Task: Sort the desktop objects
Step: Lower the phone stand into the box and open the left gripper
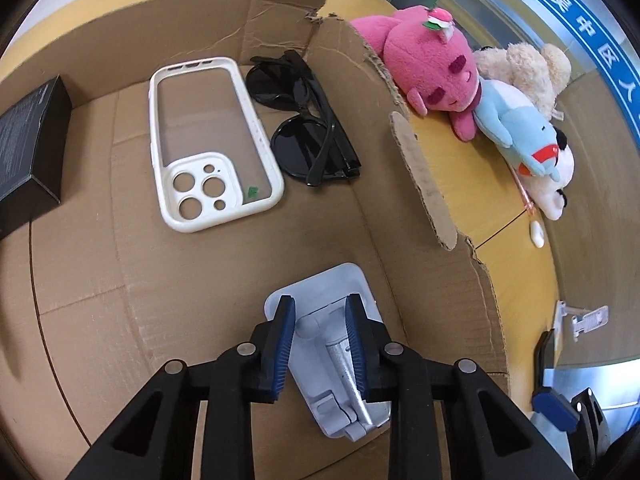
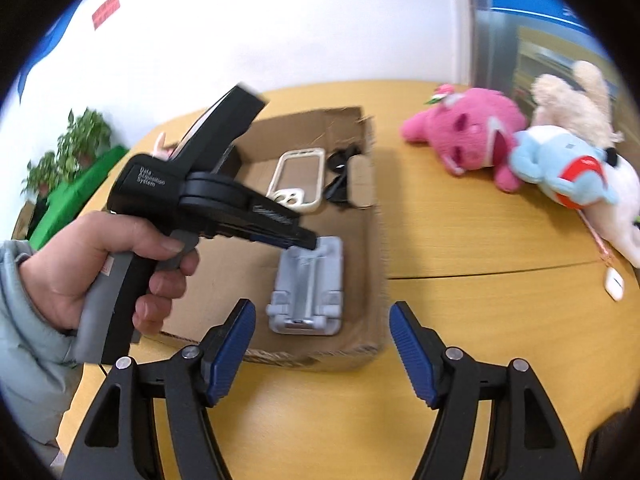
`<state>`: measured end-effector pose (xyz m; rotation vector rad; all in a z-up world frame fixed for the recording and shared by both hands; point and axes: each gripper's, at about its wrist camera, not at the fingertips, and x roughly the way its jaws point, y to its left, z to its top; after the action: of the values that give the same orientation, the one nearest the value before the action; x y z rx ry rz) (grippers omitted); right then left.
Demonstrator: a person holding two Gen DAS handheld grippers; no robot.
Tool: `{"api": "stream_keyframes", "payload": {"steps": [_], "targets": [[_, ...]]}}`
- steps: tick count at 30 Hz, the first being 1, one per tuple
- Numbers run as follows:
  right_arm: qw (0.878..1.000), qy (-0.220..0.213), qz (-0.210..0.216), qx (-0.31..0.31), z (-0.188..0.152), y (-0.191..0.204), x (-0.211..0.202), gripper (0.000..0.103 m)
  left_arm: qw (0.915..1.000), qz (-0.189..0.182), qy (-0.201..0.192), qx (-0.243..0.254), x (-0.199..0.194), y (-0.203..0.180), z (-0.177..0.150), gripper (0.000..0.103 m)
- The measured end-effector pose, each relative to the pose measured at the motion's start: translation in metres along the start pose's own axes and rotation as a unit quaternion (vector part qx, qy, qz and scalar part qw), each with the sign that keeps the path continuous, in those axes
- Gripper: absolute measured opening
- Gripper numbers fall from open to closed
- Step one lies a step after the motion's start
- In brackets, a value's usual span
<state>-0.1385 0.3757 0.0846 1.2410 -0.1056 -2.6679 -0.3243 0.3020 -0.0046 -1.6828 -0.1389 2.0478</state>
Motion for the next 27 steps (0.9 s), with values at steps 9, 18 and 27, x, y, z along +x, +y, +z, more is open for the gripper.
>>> {"api": "stream_keyframes", "payload": {"steps": [9, 18, 27], "targets": [[0.999, -0.007, 0.017, 0.032, -0.015, -0.027, 0.001, 0.070, 0.9992, 0.025, -0.029, 0.015, 0.009, 0.002, 0.014, 0.046], [0.998, 0.001, 0.038, 0.041, -0.022, -0.031, 0.010, 0.070, 0.9996, 0.013, -0.001, 0.026, 0.019, -0.010, 0.009, 0.045], [0.998, 0.002, 0.055, 0.036, -0.024, -0.027, 0.014, 0.070, 0.9988, 0.004, 0.028, 0.040, 0.025, -0.029, 0.001, 0.045]]}}
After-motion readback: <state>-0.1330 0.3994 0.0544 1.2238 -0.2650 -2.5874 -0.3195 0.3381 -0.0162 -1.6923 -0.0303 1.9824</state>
